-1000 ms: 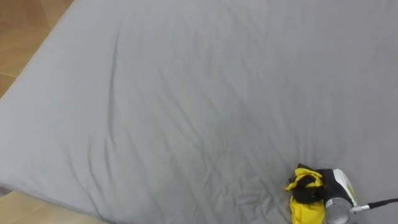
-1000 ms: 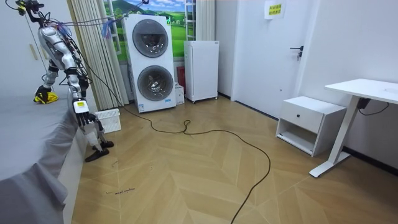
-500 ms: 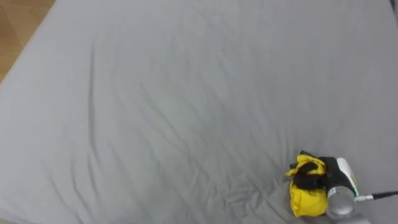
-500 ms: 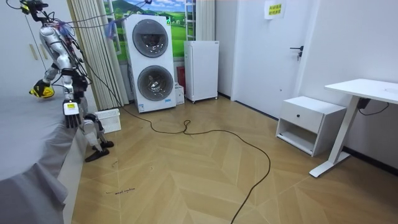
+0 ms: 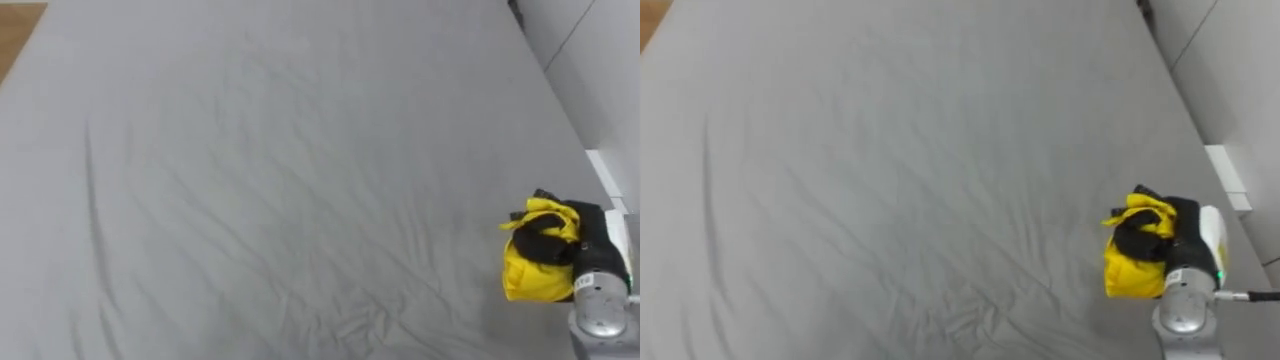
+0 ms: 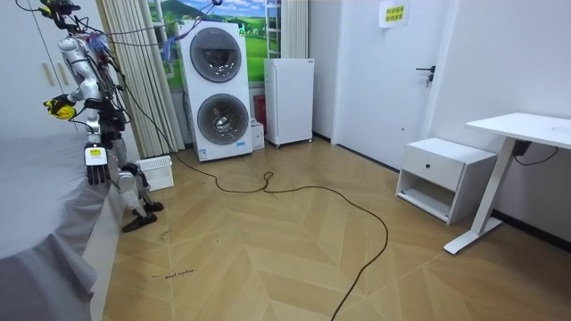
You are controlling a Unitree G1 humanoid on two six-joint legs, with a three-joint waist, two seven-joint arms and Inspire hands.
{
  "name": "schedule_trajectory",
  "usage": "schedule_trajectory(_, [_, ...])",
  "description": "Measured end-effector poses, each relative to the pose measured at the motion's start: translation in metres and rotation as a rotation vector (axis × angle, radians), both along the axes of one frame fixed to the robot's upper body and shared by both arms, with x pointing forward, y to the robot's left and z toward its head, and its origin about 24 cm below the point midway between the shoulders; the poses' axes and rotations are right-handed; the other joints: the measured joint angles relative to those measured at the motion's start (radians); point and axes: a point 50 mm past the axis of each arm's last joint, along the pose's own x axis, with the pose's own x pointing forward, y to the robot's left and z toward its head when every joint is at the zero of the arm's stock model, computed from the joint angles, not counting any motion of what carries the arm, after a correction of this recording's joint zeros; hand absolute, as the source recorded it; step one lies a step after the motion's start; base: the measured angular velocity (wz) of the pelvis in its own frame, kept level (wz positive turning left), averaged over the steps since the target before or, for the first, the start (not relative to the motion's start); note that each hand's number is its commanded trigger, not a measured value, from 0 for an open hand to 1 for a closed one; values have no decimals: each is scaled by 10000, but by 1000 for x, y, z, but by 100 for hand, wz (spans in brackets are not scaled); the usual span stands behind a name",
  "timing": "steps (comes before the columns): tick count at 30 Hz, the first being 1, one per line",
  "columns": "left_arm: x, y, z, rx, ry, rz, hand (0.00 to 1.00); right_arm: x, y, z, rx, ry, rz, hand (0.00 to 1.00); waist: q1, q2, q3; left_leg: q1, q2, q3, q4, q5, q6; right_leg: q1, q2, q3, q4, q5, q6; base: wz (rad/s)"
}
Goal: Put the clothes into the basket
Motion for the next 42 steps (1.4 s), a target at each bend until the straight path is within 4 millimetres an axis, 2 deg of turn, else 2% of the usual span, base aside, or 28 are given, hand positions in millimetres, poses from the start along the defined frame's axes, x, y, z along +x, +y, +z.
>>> schedule_trajectory(2, [-4,0,0,33,220,-20,0,-2,-7,2,59,-54,-293,100,-52,73,-33,95,101,64,-1,-168,-15,47,105,131,-2,17,-8,-21])
schedule_trajectory(4, [-9,1,-1,72,464,-52,0,-7,-13,1,101,2,-580,100,-143,77,-33,217,136,196,-5,-172,-19,125,130,251,-4,58,-13,-19])
schedule_trajectory(6, [-16,2,-1,128,735,-94,0,-22,-23,-6,82,396,-1131,100,-392,80,-32,319,146,243,-10,-176,-23,194,142,302,-2,72,-20,-10])
schedule_trajectory(11, [-26,5,0,151,1218,156,0,-61,-40,-30,780,1532,-2447,100,-510,83,-22,555,289,776,-85,-218,-91,193,296,823,5,162,-77,-32])
schedule_trajectory(15, [-33,8,0,228,1616,204,0,-84,-51,-48,1237,2439,-3449,100,-716,107,-12,554,419,1166,-73,-227,-124,35,420,1217,44,270,-116,-29])
schedule_trajectory(21, [-40,8,0,105,2034,299,0,-109,-53,-71,1974,3442,-4406,100,-1061,312,10,308,560,1703,-21,-239,-142,-382,588,1782,37,510,-138,-28])
schedule_trajectory(24, [-42,7,0,30,2184,262,0,-120,-54,-79,2188,3915,-4778,100,-1225,396,25,20,616,1952,91,-268,-126,-814,602,1920,264,539,-142,-26])
schedule_trajectory(25, [-42,7,0,-1,2192,220,0,-120,-54,-80,2226,3924,-4861,100,-1222,421,28,-69,644,2030,155,-295,-126,-954,606,1959,347,546,-144,-30])
schedule_trajectory(26, [-41,6,-1,-16,2263,-20,0,-120,-56,-80,2180,3923,-4950,100,-1294,537,11,-358,700,2099,316,-342,-101,-1254,620,2011,436,562,-140,-26])
schedule_trajectory(28, [-40,3,-2,-80,2369,-210,0,-115,-60,-78,2073,3884,-5074,100,-1498,714,31,-682,707,2201,392,-344,-86,-1649,597,2045,608,576,-117,-17])
schedule_trajectory(30, [-37,0,-3,-145,2474,-520,0,-111,-68,-74,2034,3566,-5398,100,-1541,936,40,-1113,730,2434,549,-372,-33,-2282,607,2265,984,562,-91,-26])
schedule_trajectory(31, [-36,0,-3,-151,2463,-591,0,-108,-69,-73,2037,3461,-5455,100,-1538,982,43,-1252,740,2504,600,-385,-13,-2467,613,2323,1090,556,-82,-33])
schedule_trajectory(35, [-22,-1,-4,-139,2334,-937,0,-93,-71,-70,2073,2991,-5785,100,-1591,1162,89,-2109,700,2605,842,-350,73,-3602,603,2569,1743,519,-43,-12])
schedule_trajectory(37, [-13,-2,-4,-226,2073,-827,0,-84,-71,-66,2126,2594,-5904,100,-1587,1281,148,-2556,720,2627,1037,-375,119,-4080,592,2611,1954,492,-28,-6])
schedule_trajectory(40, [-1,-6,-6,-441,1856,-659,0,-67,-70,-60,2196,1923,-6281,100,-1558,1491,156,-3143,717,2744,1195,-354,172,-4793,575,2718,2273,492,-7,-8])
schedule_trajectory(42, [9,-8,-6,-427,1798,-1050,0,-58,-70,-56,2088,1526,-6457,100,-1482,1654,205,-3551,729,2830,1363,-370,211,-5279,573,2806,2533,480,11,-5])
